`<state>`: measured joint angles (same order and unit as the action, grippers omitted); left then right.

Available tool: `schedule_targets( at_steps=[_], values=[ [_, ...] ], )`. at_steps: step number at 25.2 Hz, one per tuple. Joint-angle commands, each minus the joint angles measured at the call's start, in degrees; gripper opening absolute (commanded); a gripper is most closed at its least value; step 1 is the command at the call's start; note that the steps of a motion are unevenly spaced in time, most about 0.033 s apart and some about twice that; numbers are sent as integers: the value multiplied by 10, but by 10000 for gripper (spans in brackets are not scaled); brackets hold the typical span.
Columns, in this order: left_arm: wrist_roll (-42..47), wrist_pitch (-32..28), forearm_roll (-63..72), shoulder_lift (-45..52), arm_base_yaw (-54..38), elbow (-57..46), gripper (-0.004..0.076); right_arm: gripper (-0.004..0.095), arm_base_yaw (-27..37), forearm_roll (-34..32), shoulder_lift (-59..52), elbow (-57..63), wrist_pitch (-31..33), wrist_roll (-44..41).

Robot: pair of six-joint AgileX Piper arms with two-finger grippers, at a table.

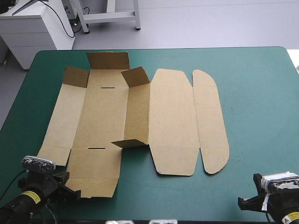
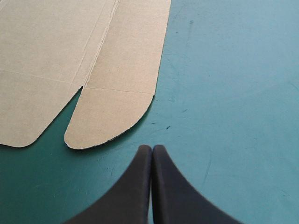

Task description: Fold the box

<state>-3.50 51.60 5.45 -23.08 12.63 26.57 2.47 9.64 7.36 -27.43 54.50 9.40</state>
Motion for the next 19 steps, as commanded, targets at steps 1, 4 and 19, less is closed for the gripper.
schedule_targets(
  at_steps=[1, 4, 19],
  values=[
    [0, -34, 3, -6, -1, 19, -8, -20, -1, 2, 9, -12, -35, 3],
    [0, -25, 3, -17, -1, 28, -8, -20, -1, 2, 9, -12, -35, 3],
    [5, -13, -28, -274, -1, 276, -8, -20, -1, 2, 9, -12, -35, 3]
  ],
)
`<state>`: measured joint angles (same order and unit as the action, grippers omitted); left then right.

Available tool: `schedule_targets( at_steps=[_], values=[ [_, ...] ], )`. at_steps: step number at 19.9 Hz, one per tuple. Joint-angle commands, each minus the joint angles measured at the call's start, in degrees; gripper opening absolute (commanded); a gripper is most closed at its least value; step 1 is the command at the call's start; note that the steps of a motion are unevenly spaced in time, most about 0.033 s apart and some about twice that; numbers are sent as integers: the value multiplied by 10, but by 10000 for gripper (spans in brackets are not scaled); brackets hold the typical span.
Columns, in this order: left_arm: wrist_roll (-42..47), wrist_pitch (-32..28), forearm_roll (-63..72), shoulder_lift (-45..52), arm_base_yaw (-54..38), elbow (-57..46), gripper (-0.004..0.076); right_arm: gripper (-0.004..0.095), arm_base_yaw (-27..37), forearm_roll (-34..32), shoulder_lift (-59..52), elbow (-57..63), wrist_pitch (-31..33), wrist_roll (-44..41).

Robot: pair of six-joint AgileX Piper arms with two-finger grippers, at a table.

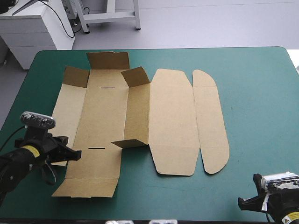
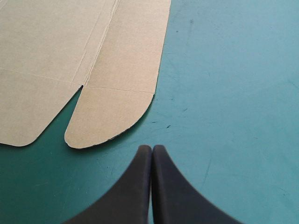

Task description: Fold the box

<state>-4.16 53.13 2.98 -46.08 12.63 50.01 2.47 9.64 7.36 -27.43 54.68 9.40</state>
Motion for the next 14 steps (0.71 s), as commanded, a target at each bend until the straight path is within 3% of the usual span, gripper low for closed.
schedule_targets(
  at_steps=[1, 6, 14],
  values=[
    [11, -30, -8, -71, -1, 55, -8, -20, -1, 2, 9, -12, -36, 3],
    [-6, -41, 16, -224, -86, 149, -8, -20, -1, 2, 9, -12, -36, 3],
    [-231, 42, 319, -372, -378, 211, -8, -20, -1, 2, 9, -12, -36, 3]
  ],
)
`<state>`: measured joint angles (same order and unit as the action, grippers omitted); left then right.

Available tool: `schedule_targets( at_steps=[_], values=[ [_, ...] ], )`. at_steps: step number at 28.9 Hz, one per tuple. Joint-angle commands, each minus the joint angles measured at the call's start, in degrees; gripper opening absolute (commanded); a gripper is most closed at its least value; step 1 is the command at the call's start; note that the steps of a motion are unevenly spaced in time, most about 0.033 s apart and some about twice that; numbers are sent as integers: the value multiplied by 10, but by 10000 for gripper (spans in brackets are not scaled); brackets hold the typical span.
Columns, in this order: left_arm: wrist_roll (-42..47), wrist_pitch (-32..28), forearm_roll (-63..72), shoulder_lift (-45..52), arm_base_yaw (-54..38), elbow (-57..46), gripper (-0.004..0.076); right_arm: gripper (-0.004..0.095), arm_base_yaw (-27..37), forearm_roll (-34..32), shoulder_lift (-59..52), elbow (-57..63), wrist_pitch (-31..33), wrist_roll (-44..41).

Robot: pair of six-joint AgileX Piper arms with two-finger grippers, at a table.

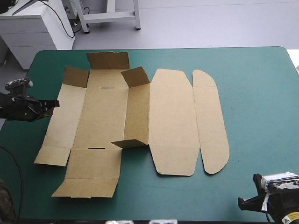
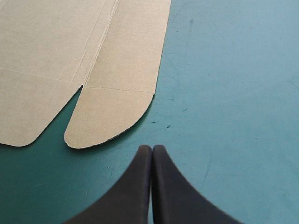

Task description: Fold the box

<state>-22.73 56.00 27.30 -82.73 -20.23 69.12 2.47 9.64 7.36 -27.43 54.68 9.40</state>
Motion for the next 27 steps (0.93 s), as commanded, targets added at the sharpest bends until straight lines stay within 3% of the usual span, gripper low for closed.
schedule_targets(
  at_steps=[1, 7, 16, 19, 25, 27],
  values=[
    [-74, 34, 95, -27, -87, 20, -8, -20, -1, 2, 9, -12, -36, 3],
    [-139, 82, 103, -76, -170, 20, -8, -20, -1, 2, 9, -12, -36, 3],
    [-174, 86, 93, -84, -181, 20, 2, -20, -1, 2, 9, -12, -36, 2],
    [-183, 81, 93, -84, -181, 20, 83, -20, -1, 2, 9, -12, -36, 2],
    [-184, 69, 111, -102, -179, 20, 428, -20, -1, 0, 9, -12, -41, 2],
    [-183, 82, 117, -113, -179, 20, 475, -20, -1, 0, 9, -12, -41, 2]
  ],
)
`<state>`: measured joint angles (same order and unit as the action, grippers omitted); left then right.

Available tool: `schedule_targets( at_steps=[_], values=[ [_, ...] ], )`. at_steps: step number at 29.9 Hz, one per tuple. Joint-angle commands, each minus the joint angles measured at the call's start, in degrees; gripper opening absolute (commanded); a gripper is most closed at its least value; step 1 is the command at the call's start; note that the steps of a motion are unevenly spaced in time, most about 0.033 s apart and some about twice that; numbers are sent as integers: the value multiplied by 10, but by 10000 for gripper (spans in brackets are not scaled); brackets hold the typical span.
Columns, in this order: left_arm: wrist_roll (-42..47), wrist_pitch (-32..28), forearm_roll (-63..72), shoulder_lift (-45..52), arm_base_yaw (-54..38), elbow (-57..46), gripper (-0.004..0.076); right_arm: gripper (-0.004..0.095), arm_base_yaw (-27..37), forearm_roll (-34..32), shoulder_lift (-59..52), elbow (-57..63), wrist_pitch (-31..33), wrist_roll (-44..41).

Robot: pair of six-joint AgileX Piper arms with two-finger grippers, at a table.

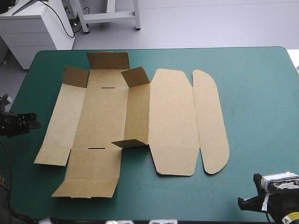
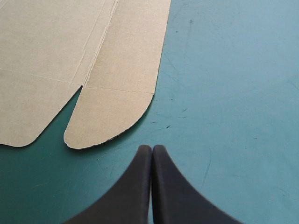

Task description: Fold the box

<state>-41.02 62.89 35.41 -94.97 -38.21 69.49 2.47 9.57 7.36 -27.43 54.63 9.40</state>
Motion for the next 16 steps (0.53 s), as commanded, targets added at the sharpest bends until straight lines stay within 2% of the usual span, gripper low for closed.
schedule_targets(
  at_steps=[1, 10, 16],
  values=[
    [0, 24, 37, 1, 1, 16, 475, -20, -1, 1, 9, -12, -40, 2],
    [-40, 90, 77, -65, 1, 16, 473, -19, -1, 1, 9, -12, -40, -5],
    [-65, 110, 115, -81, 15, 16, 473, -19, -1, 1, 9, -12, -40, -13]
  ],
)
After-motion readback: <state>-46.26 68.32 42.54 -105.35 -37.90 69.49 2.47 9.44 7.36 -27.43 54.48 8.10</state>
